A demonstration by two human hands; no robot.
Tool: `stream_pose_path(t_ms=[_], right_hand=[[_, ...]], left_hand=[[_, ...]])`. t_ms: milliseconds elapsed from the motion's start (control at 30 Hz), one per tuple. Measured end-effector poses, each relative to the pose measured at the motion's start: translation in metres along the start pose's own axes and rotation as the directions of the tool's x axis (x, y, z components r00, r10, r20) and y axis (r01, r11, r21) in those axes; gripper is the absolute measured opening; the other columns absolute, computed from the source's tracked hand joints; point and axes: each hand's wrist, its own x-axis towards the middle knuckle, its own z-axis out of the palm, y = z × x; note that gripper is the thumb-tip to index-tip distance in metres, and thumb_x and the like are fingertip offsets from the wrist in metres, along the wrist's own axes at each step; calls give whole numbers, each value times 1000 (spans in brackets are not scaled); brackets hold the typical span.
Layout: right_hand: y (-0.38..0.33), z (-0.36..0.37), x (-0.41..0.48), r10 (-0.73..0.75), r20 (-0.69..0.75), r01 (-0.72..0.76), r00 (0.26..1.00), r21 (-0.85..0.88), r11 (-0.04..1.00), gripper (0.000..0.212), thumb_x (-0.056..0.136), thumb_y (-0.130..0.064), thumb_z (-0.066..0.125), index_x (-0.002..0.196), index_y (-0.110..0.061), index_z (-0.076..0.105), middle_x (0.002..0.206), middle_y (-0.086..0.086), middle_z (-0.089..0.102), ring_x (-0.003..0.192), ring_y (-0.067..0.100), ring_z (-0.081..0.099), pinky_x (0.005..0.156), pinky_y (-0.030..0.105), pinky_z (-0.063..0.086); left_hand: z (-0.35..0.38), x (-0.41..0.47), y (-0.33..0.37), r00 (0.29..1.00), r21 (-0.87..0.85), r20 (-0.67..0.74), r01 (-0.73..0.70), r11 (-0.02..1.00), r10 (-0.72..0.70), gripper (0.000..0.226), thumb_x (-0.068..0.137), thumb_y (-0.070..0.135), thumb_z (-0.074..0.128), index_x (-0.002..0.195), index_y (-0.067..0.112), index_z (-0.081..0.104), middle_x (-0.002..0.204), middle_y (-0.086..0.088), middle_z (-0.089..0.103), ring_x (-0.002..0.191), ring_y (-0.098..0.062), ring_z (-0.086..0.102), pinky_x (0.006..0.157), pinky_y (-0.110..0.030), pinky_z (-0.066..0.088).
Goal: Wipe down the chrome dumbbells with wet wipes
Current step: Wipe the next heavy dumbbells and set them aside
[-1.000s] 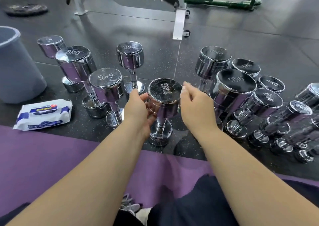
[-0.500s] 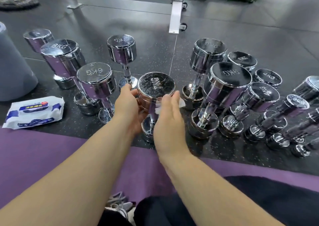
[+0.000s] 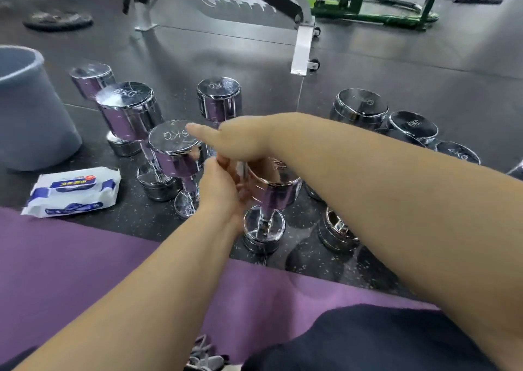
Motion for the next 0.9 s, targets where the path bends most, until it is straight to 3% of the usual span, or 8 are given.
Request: stream_pose_path(t_ms=[100,200,333,533,633,733,800,900], right_hand=[[9,-8,-2,77,-16,-77,997,-53,996,64,103,-56,13,96,-14,61,61,2,63,88,34,64,90,37,47],[48,-13,-2,264,-112,-252,958,111,961,75,99,-63,10,127,-13,59,107,9,62,109,27,55,108,43,35],[53,6,-24,174,-236,-165,956,59,985,67,103,-55,12,119,-12,60,130,17,60,120,32,54,102,37,36],[60,19,-38,152,-377,-61,913,244,968,72,102,-57,16,111,-15,73,111,0,69,114,20,58,93,30,37],[53,17,-22,221,-394,-166,892,171,971,65,104,-49,16,124,-9,63,125,17,61,115,30,54,87,32,32],[30,18,-17,-9,-397,42,918,76,996,62,105,-47,21,87,-19,73,92,3,72,99,27,63,91,33,44],[28,22,-17,-40,-357,48,933,14,999,59,104,-47,24,96,-17,74,91,6,72,96,26,63,91,37,47],[52,16,-11,220,-359,-188,907,122,975,46,105,-33,22,138,-12,45,128,22,58,115,36,54,93,41,41]], left_hand=[[-8,8,4,1000,-73,-8,13,997,-13,36,103,44,29,120,24,54,113,0,67,92,-15,64,78,-31,50],[-8,10,3,999,-24,38,37,999,-36,49,104,47,25,140,21,45,140,-4,53,124,-22,54,104,-41,42],[-3,8,-1,996,52,71,42,998,-46,57,105,49,19,141,13,44,134,-7,60,110,-20,62,77,-35,50],[-7,12,1,996,49,68,61,997,-64,59,104,50,19,142,12,45,137,-8,58,124,-23,56,98,-41,46],[-5,9,-1,993,62,86,72,995,-78,62,104,50,16,138,10,49,122,-8,66,100,-18,64,68,-29,51],[-5,9,-2,994,-2,95,63,998,-62,60,104,49,17,119,12,63,83,-5,65,63,-13,58,52,-20,49],[-8,11,1,994,-16,89,63,998,-61,58,104,50,17,112,17,65,92,-5,65,77,-15,62,70,-25,54],[-10,11,3,992,17,79,92,996,-93,60,104,50,17,134,11,53,130,-8,62,119,-22,57,105,-40,44]])
